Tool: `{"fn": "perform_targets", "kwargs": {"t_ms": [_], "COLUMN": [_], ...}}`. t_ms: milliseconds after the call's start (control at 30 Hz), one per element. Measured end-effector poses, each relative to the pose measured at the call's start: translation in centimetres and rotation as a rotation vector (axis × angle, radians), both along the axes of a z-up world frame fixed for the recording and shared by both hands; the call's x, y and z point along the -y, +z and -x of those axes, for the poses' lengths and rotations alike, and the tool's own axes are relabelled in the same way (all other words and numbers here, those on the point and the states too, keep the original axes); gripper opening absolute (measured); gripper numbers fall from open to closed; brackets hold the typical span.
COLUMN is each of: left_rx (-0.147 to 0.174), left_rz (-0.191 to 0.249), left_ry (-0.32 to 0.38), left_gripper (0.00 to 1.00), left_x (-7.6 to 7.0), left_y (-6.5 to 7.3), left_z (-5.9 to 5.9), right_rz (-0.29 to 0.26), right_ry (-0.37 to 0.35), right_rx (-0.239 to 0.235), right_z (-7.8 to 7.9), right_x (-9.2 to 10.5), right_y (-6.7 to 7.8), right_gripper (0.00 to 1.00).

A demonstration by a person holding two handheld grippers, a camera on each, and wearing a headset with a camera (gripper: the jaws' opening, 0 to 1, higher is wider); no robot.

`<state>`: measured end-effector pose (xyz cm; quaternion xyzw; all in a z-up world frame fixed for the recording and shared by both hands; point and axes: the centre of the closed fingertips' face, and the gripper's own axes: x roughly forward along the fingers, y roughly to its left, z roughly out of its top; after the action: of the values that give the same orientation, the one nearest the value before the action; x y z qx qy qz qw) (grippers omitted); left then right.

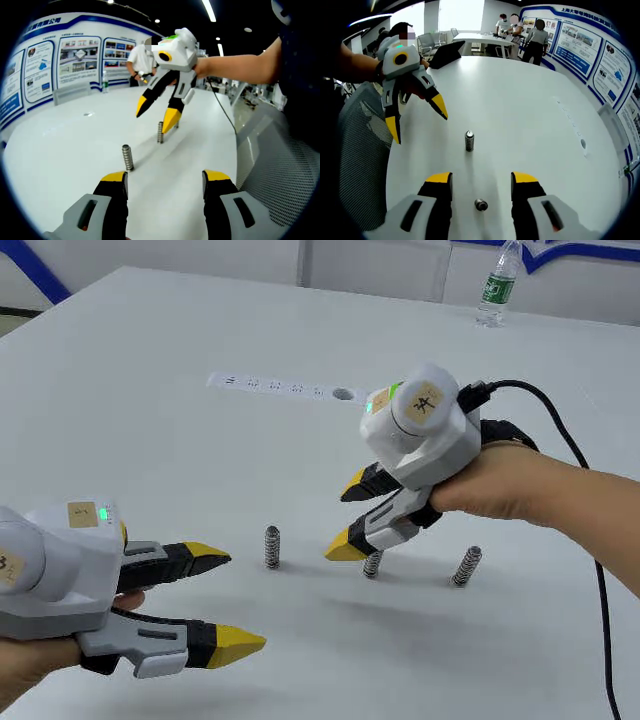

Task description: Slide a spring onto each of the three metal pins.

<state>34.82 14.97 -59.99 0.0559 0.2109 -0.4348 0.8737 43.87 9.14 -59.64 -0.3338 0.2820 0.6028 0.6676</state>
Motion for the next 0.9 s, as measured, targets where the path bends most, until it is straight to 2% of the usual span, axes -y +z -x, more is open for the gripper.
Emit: {"fn": "perform_targets", "kwargs": {"t_ms": [400, 900], "left_rx": [0.002, 0.003], "left_rz": [0.002, -0.002], "left_ry": [0.004, 0.004], "left_gripper": [0.62, 0.63], "left_x": [-0.1, 0.0], "left_y": [0.1, 0.2], "left_z": [-0.4, -0.8], "right_rz": [-0.050, -0.150], "right_ry": [-0.072, -0.195], "right_rx": [0.017, 0.043], "right_z": [-0.8, -1.7], "right_x": [3.0, 7.1], "right_y": [0.4, 1.2], "right_gripper": [0.57, 0.66]}}
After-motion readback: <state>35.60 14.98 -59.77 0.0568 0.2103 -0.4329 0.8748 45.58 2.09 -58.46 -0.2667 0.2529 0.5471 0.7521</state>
